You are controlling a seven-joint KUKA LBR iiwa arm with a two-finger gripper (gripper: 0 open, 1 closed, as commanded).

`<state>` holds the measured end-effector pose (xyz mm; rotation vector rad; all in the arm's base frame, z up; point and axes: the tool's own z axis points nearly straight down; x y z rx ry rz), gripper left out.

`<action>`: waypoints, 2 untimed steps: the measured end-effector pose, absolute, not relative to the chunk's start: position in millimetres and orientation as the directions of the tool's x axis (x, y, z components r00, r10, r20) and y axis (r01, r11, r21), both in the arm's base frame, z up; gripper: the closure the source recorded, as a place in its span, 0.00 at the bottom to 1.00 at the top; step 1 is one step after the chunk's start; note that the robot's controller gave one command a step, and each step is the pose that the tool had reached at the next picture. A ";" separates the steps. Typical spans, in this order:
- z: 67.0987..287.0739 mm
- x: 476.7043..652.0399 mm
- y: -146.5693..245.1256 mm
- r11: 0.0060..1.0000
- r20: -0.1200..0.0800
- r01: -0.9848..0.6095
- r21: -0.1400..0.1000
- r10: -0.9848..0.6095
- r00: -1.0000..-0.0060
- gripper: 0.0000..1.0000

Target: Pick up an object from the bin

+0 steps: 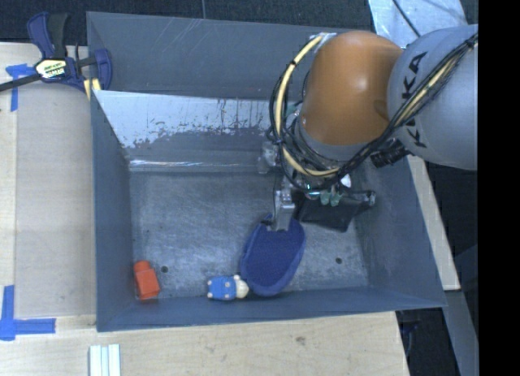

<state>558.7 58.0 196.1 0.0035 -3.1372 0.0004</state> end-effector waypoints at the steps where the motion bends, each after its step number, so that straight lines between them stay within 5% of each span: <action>1: 71.8 492.4 58.2 0.851 -0.009 -0.526 -0.005 -0.526 -0.850 0.00; 2: 100.9 543.2 45.3 0.422 -0.004 -0.906 -0.005 -0.906 -0.422 0.00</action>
Offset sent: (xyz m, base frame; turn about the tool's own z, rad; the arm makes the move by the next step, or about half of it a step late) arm -0.0694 0.0009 -0.1261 -0.5535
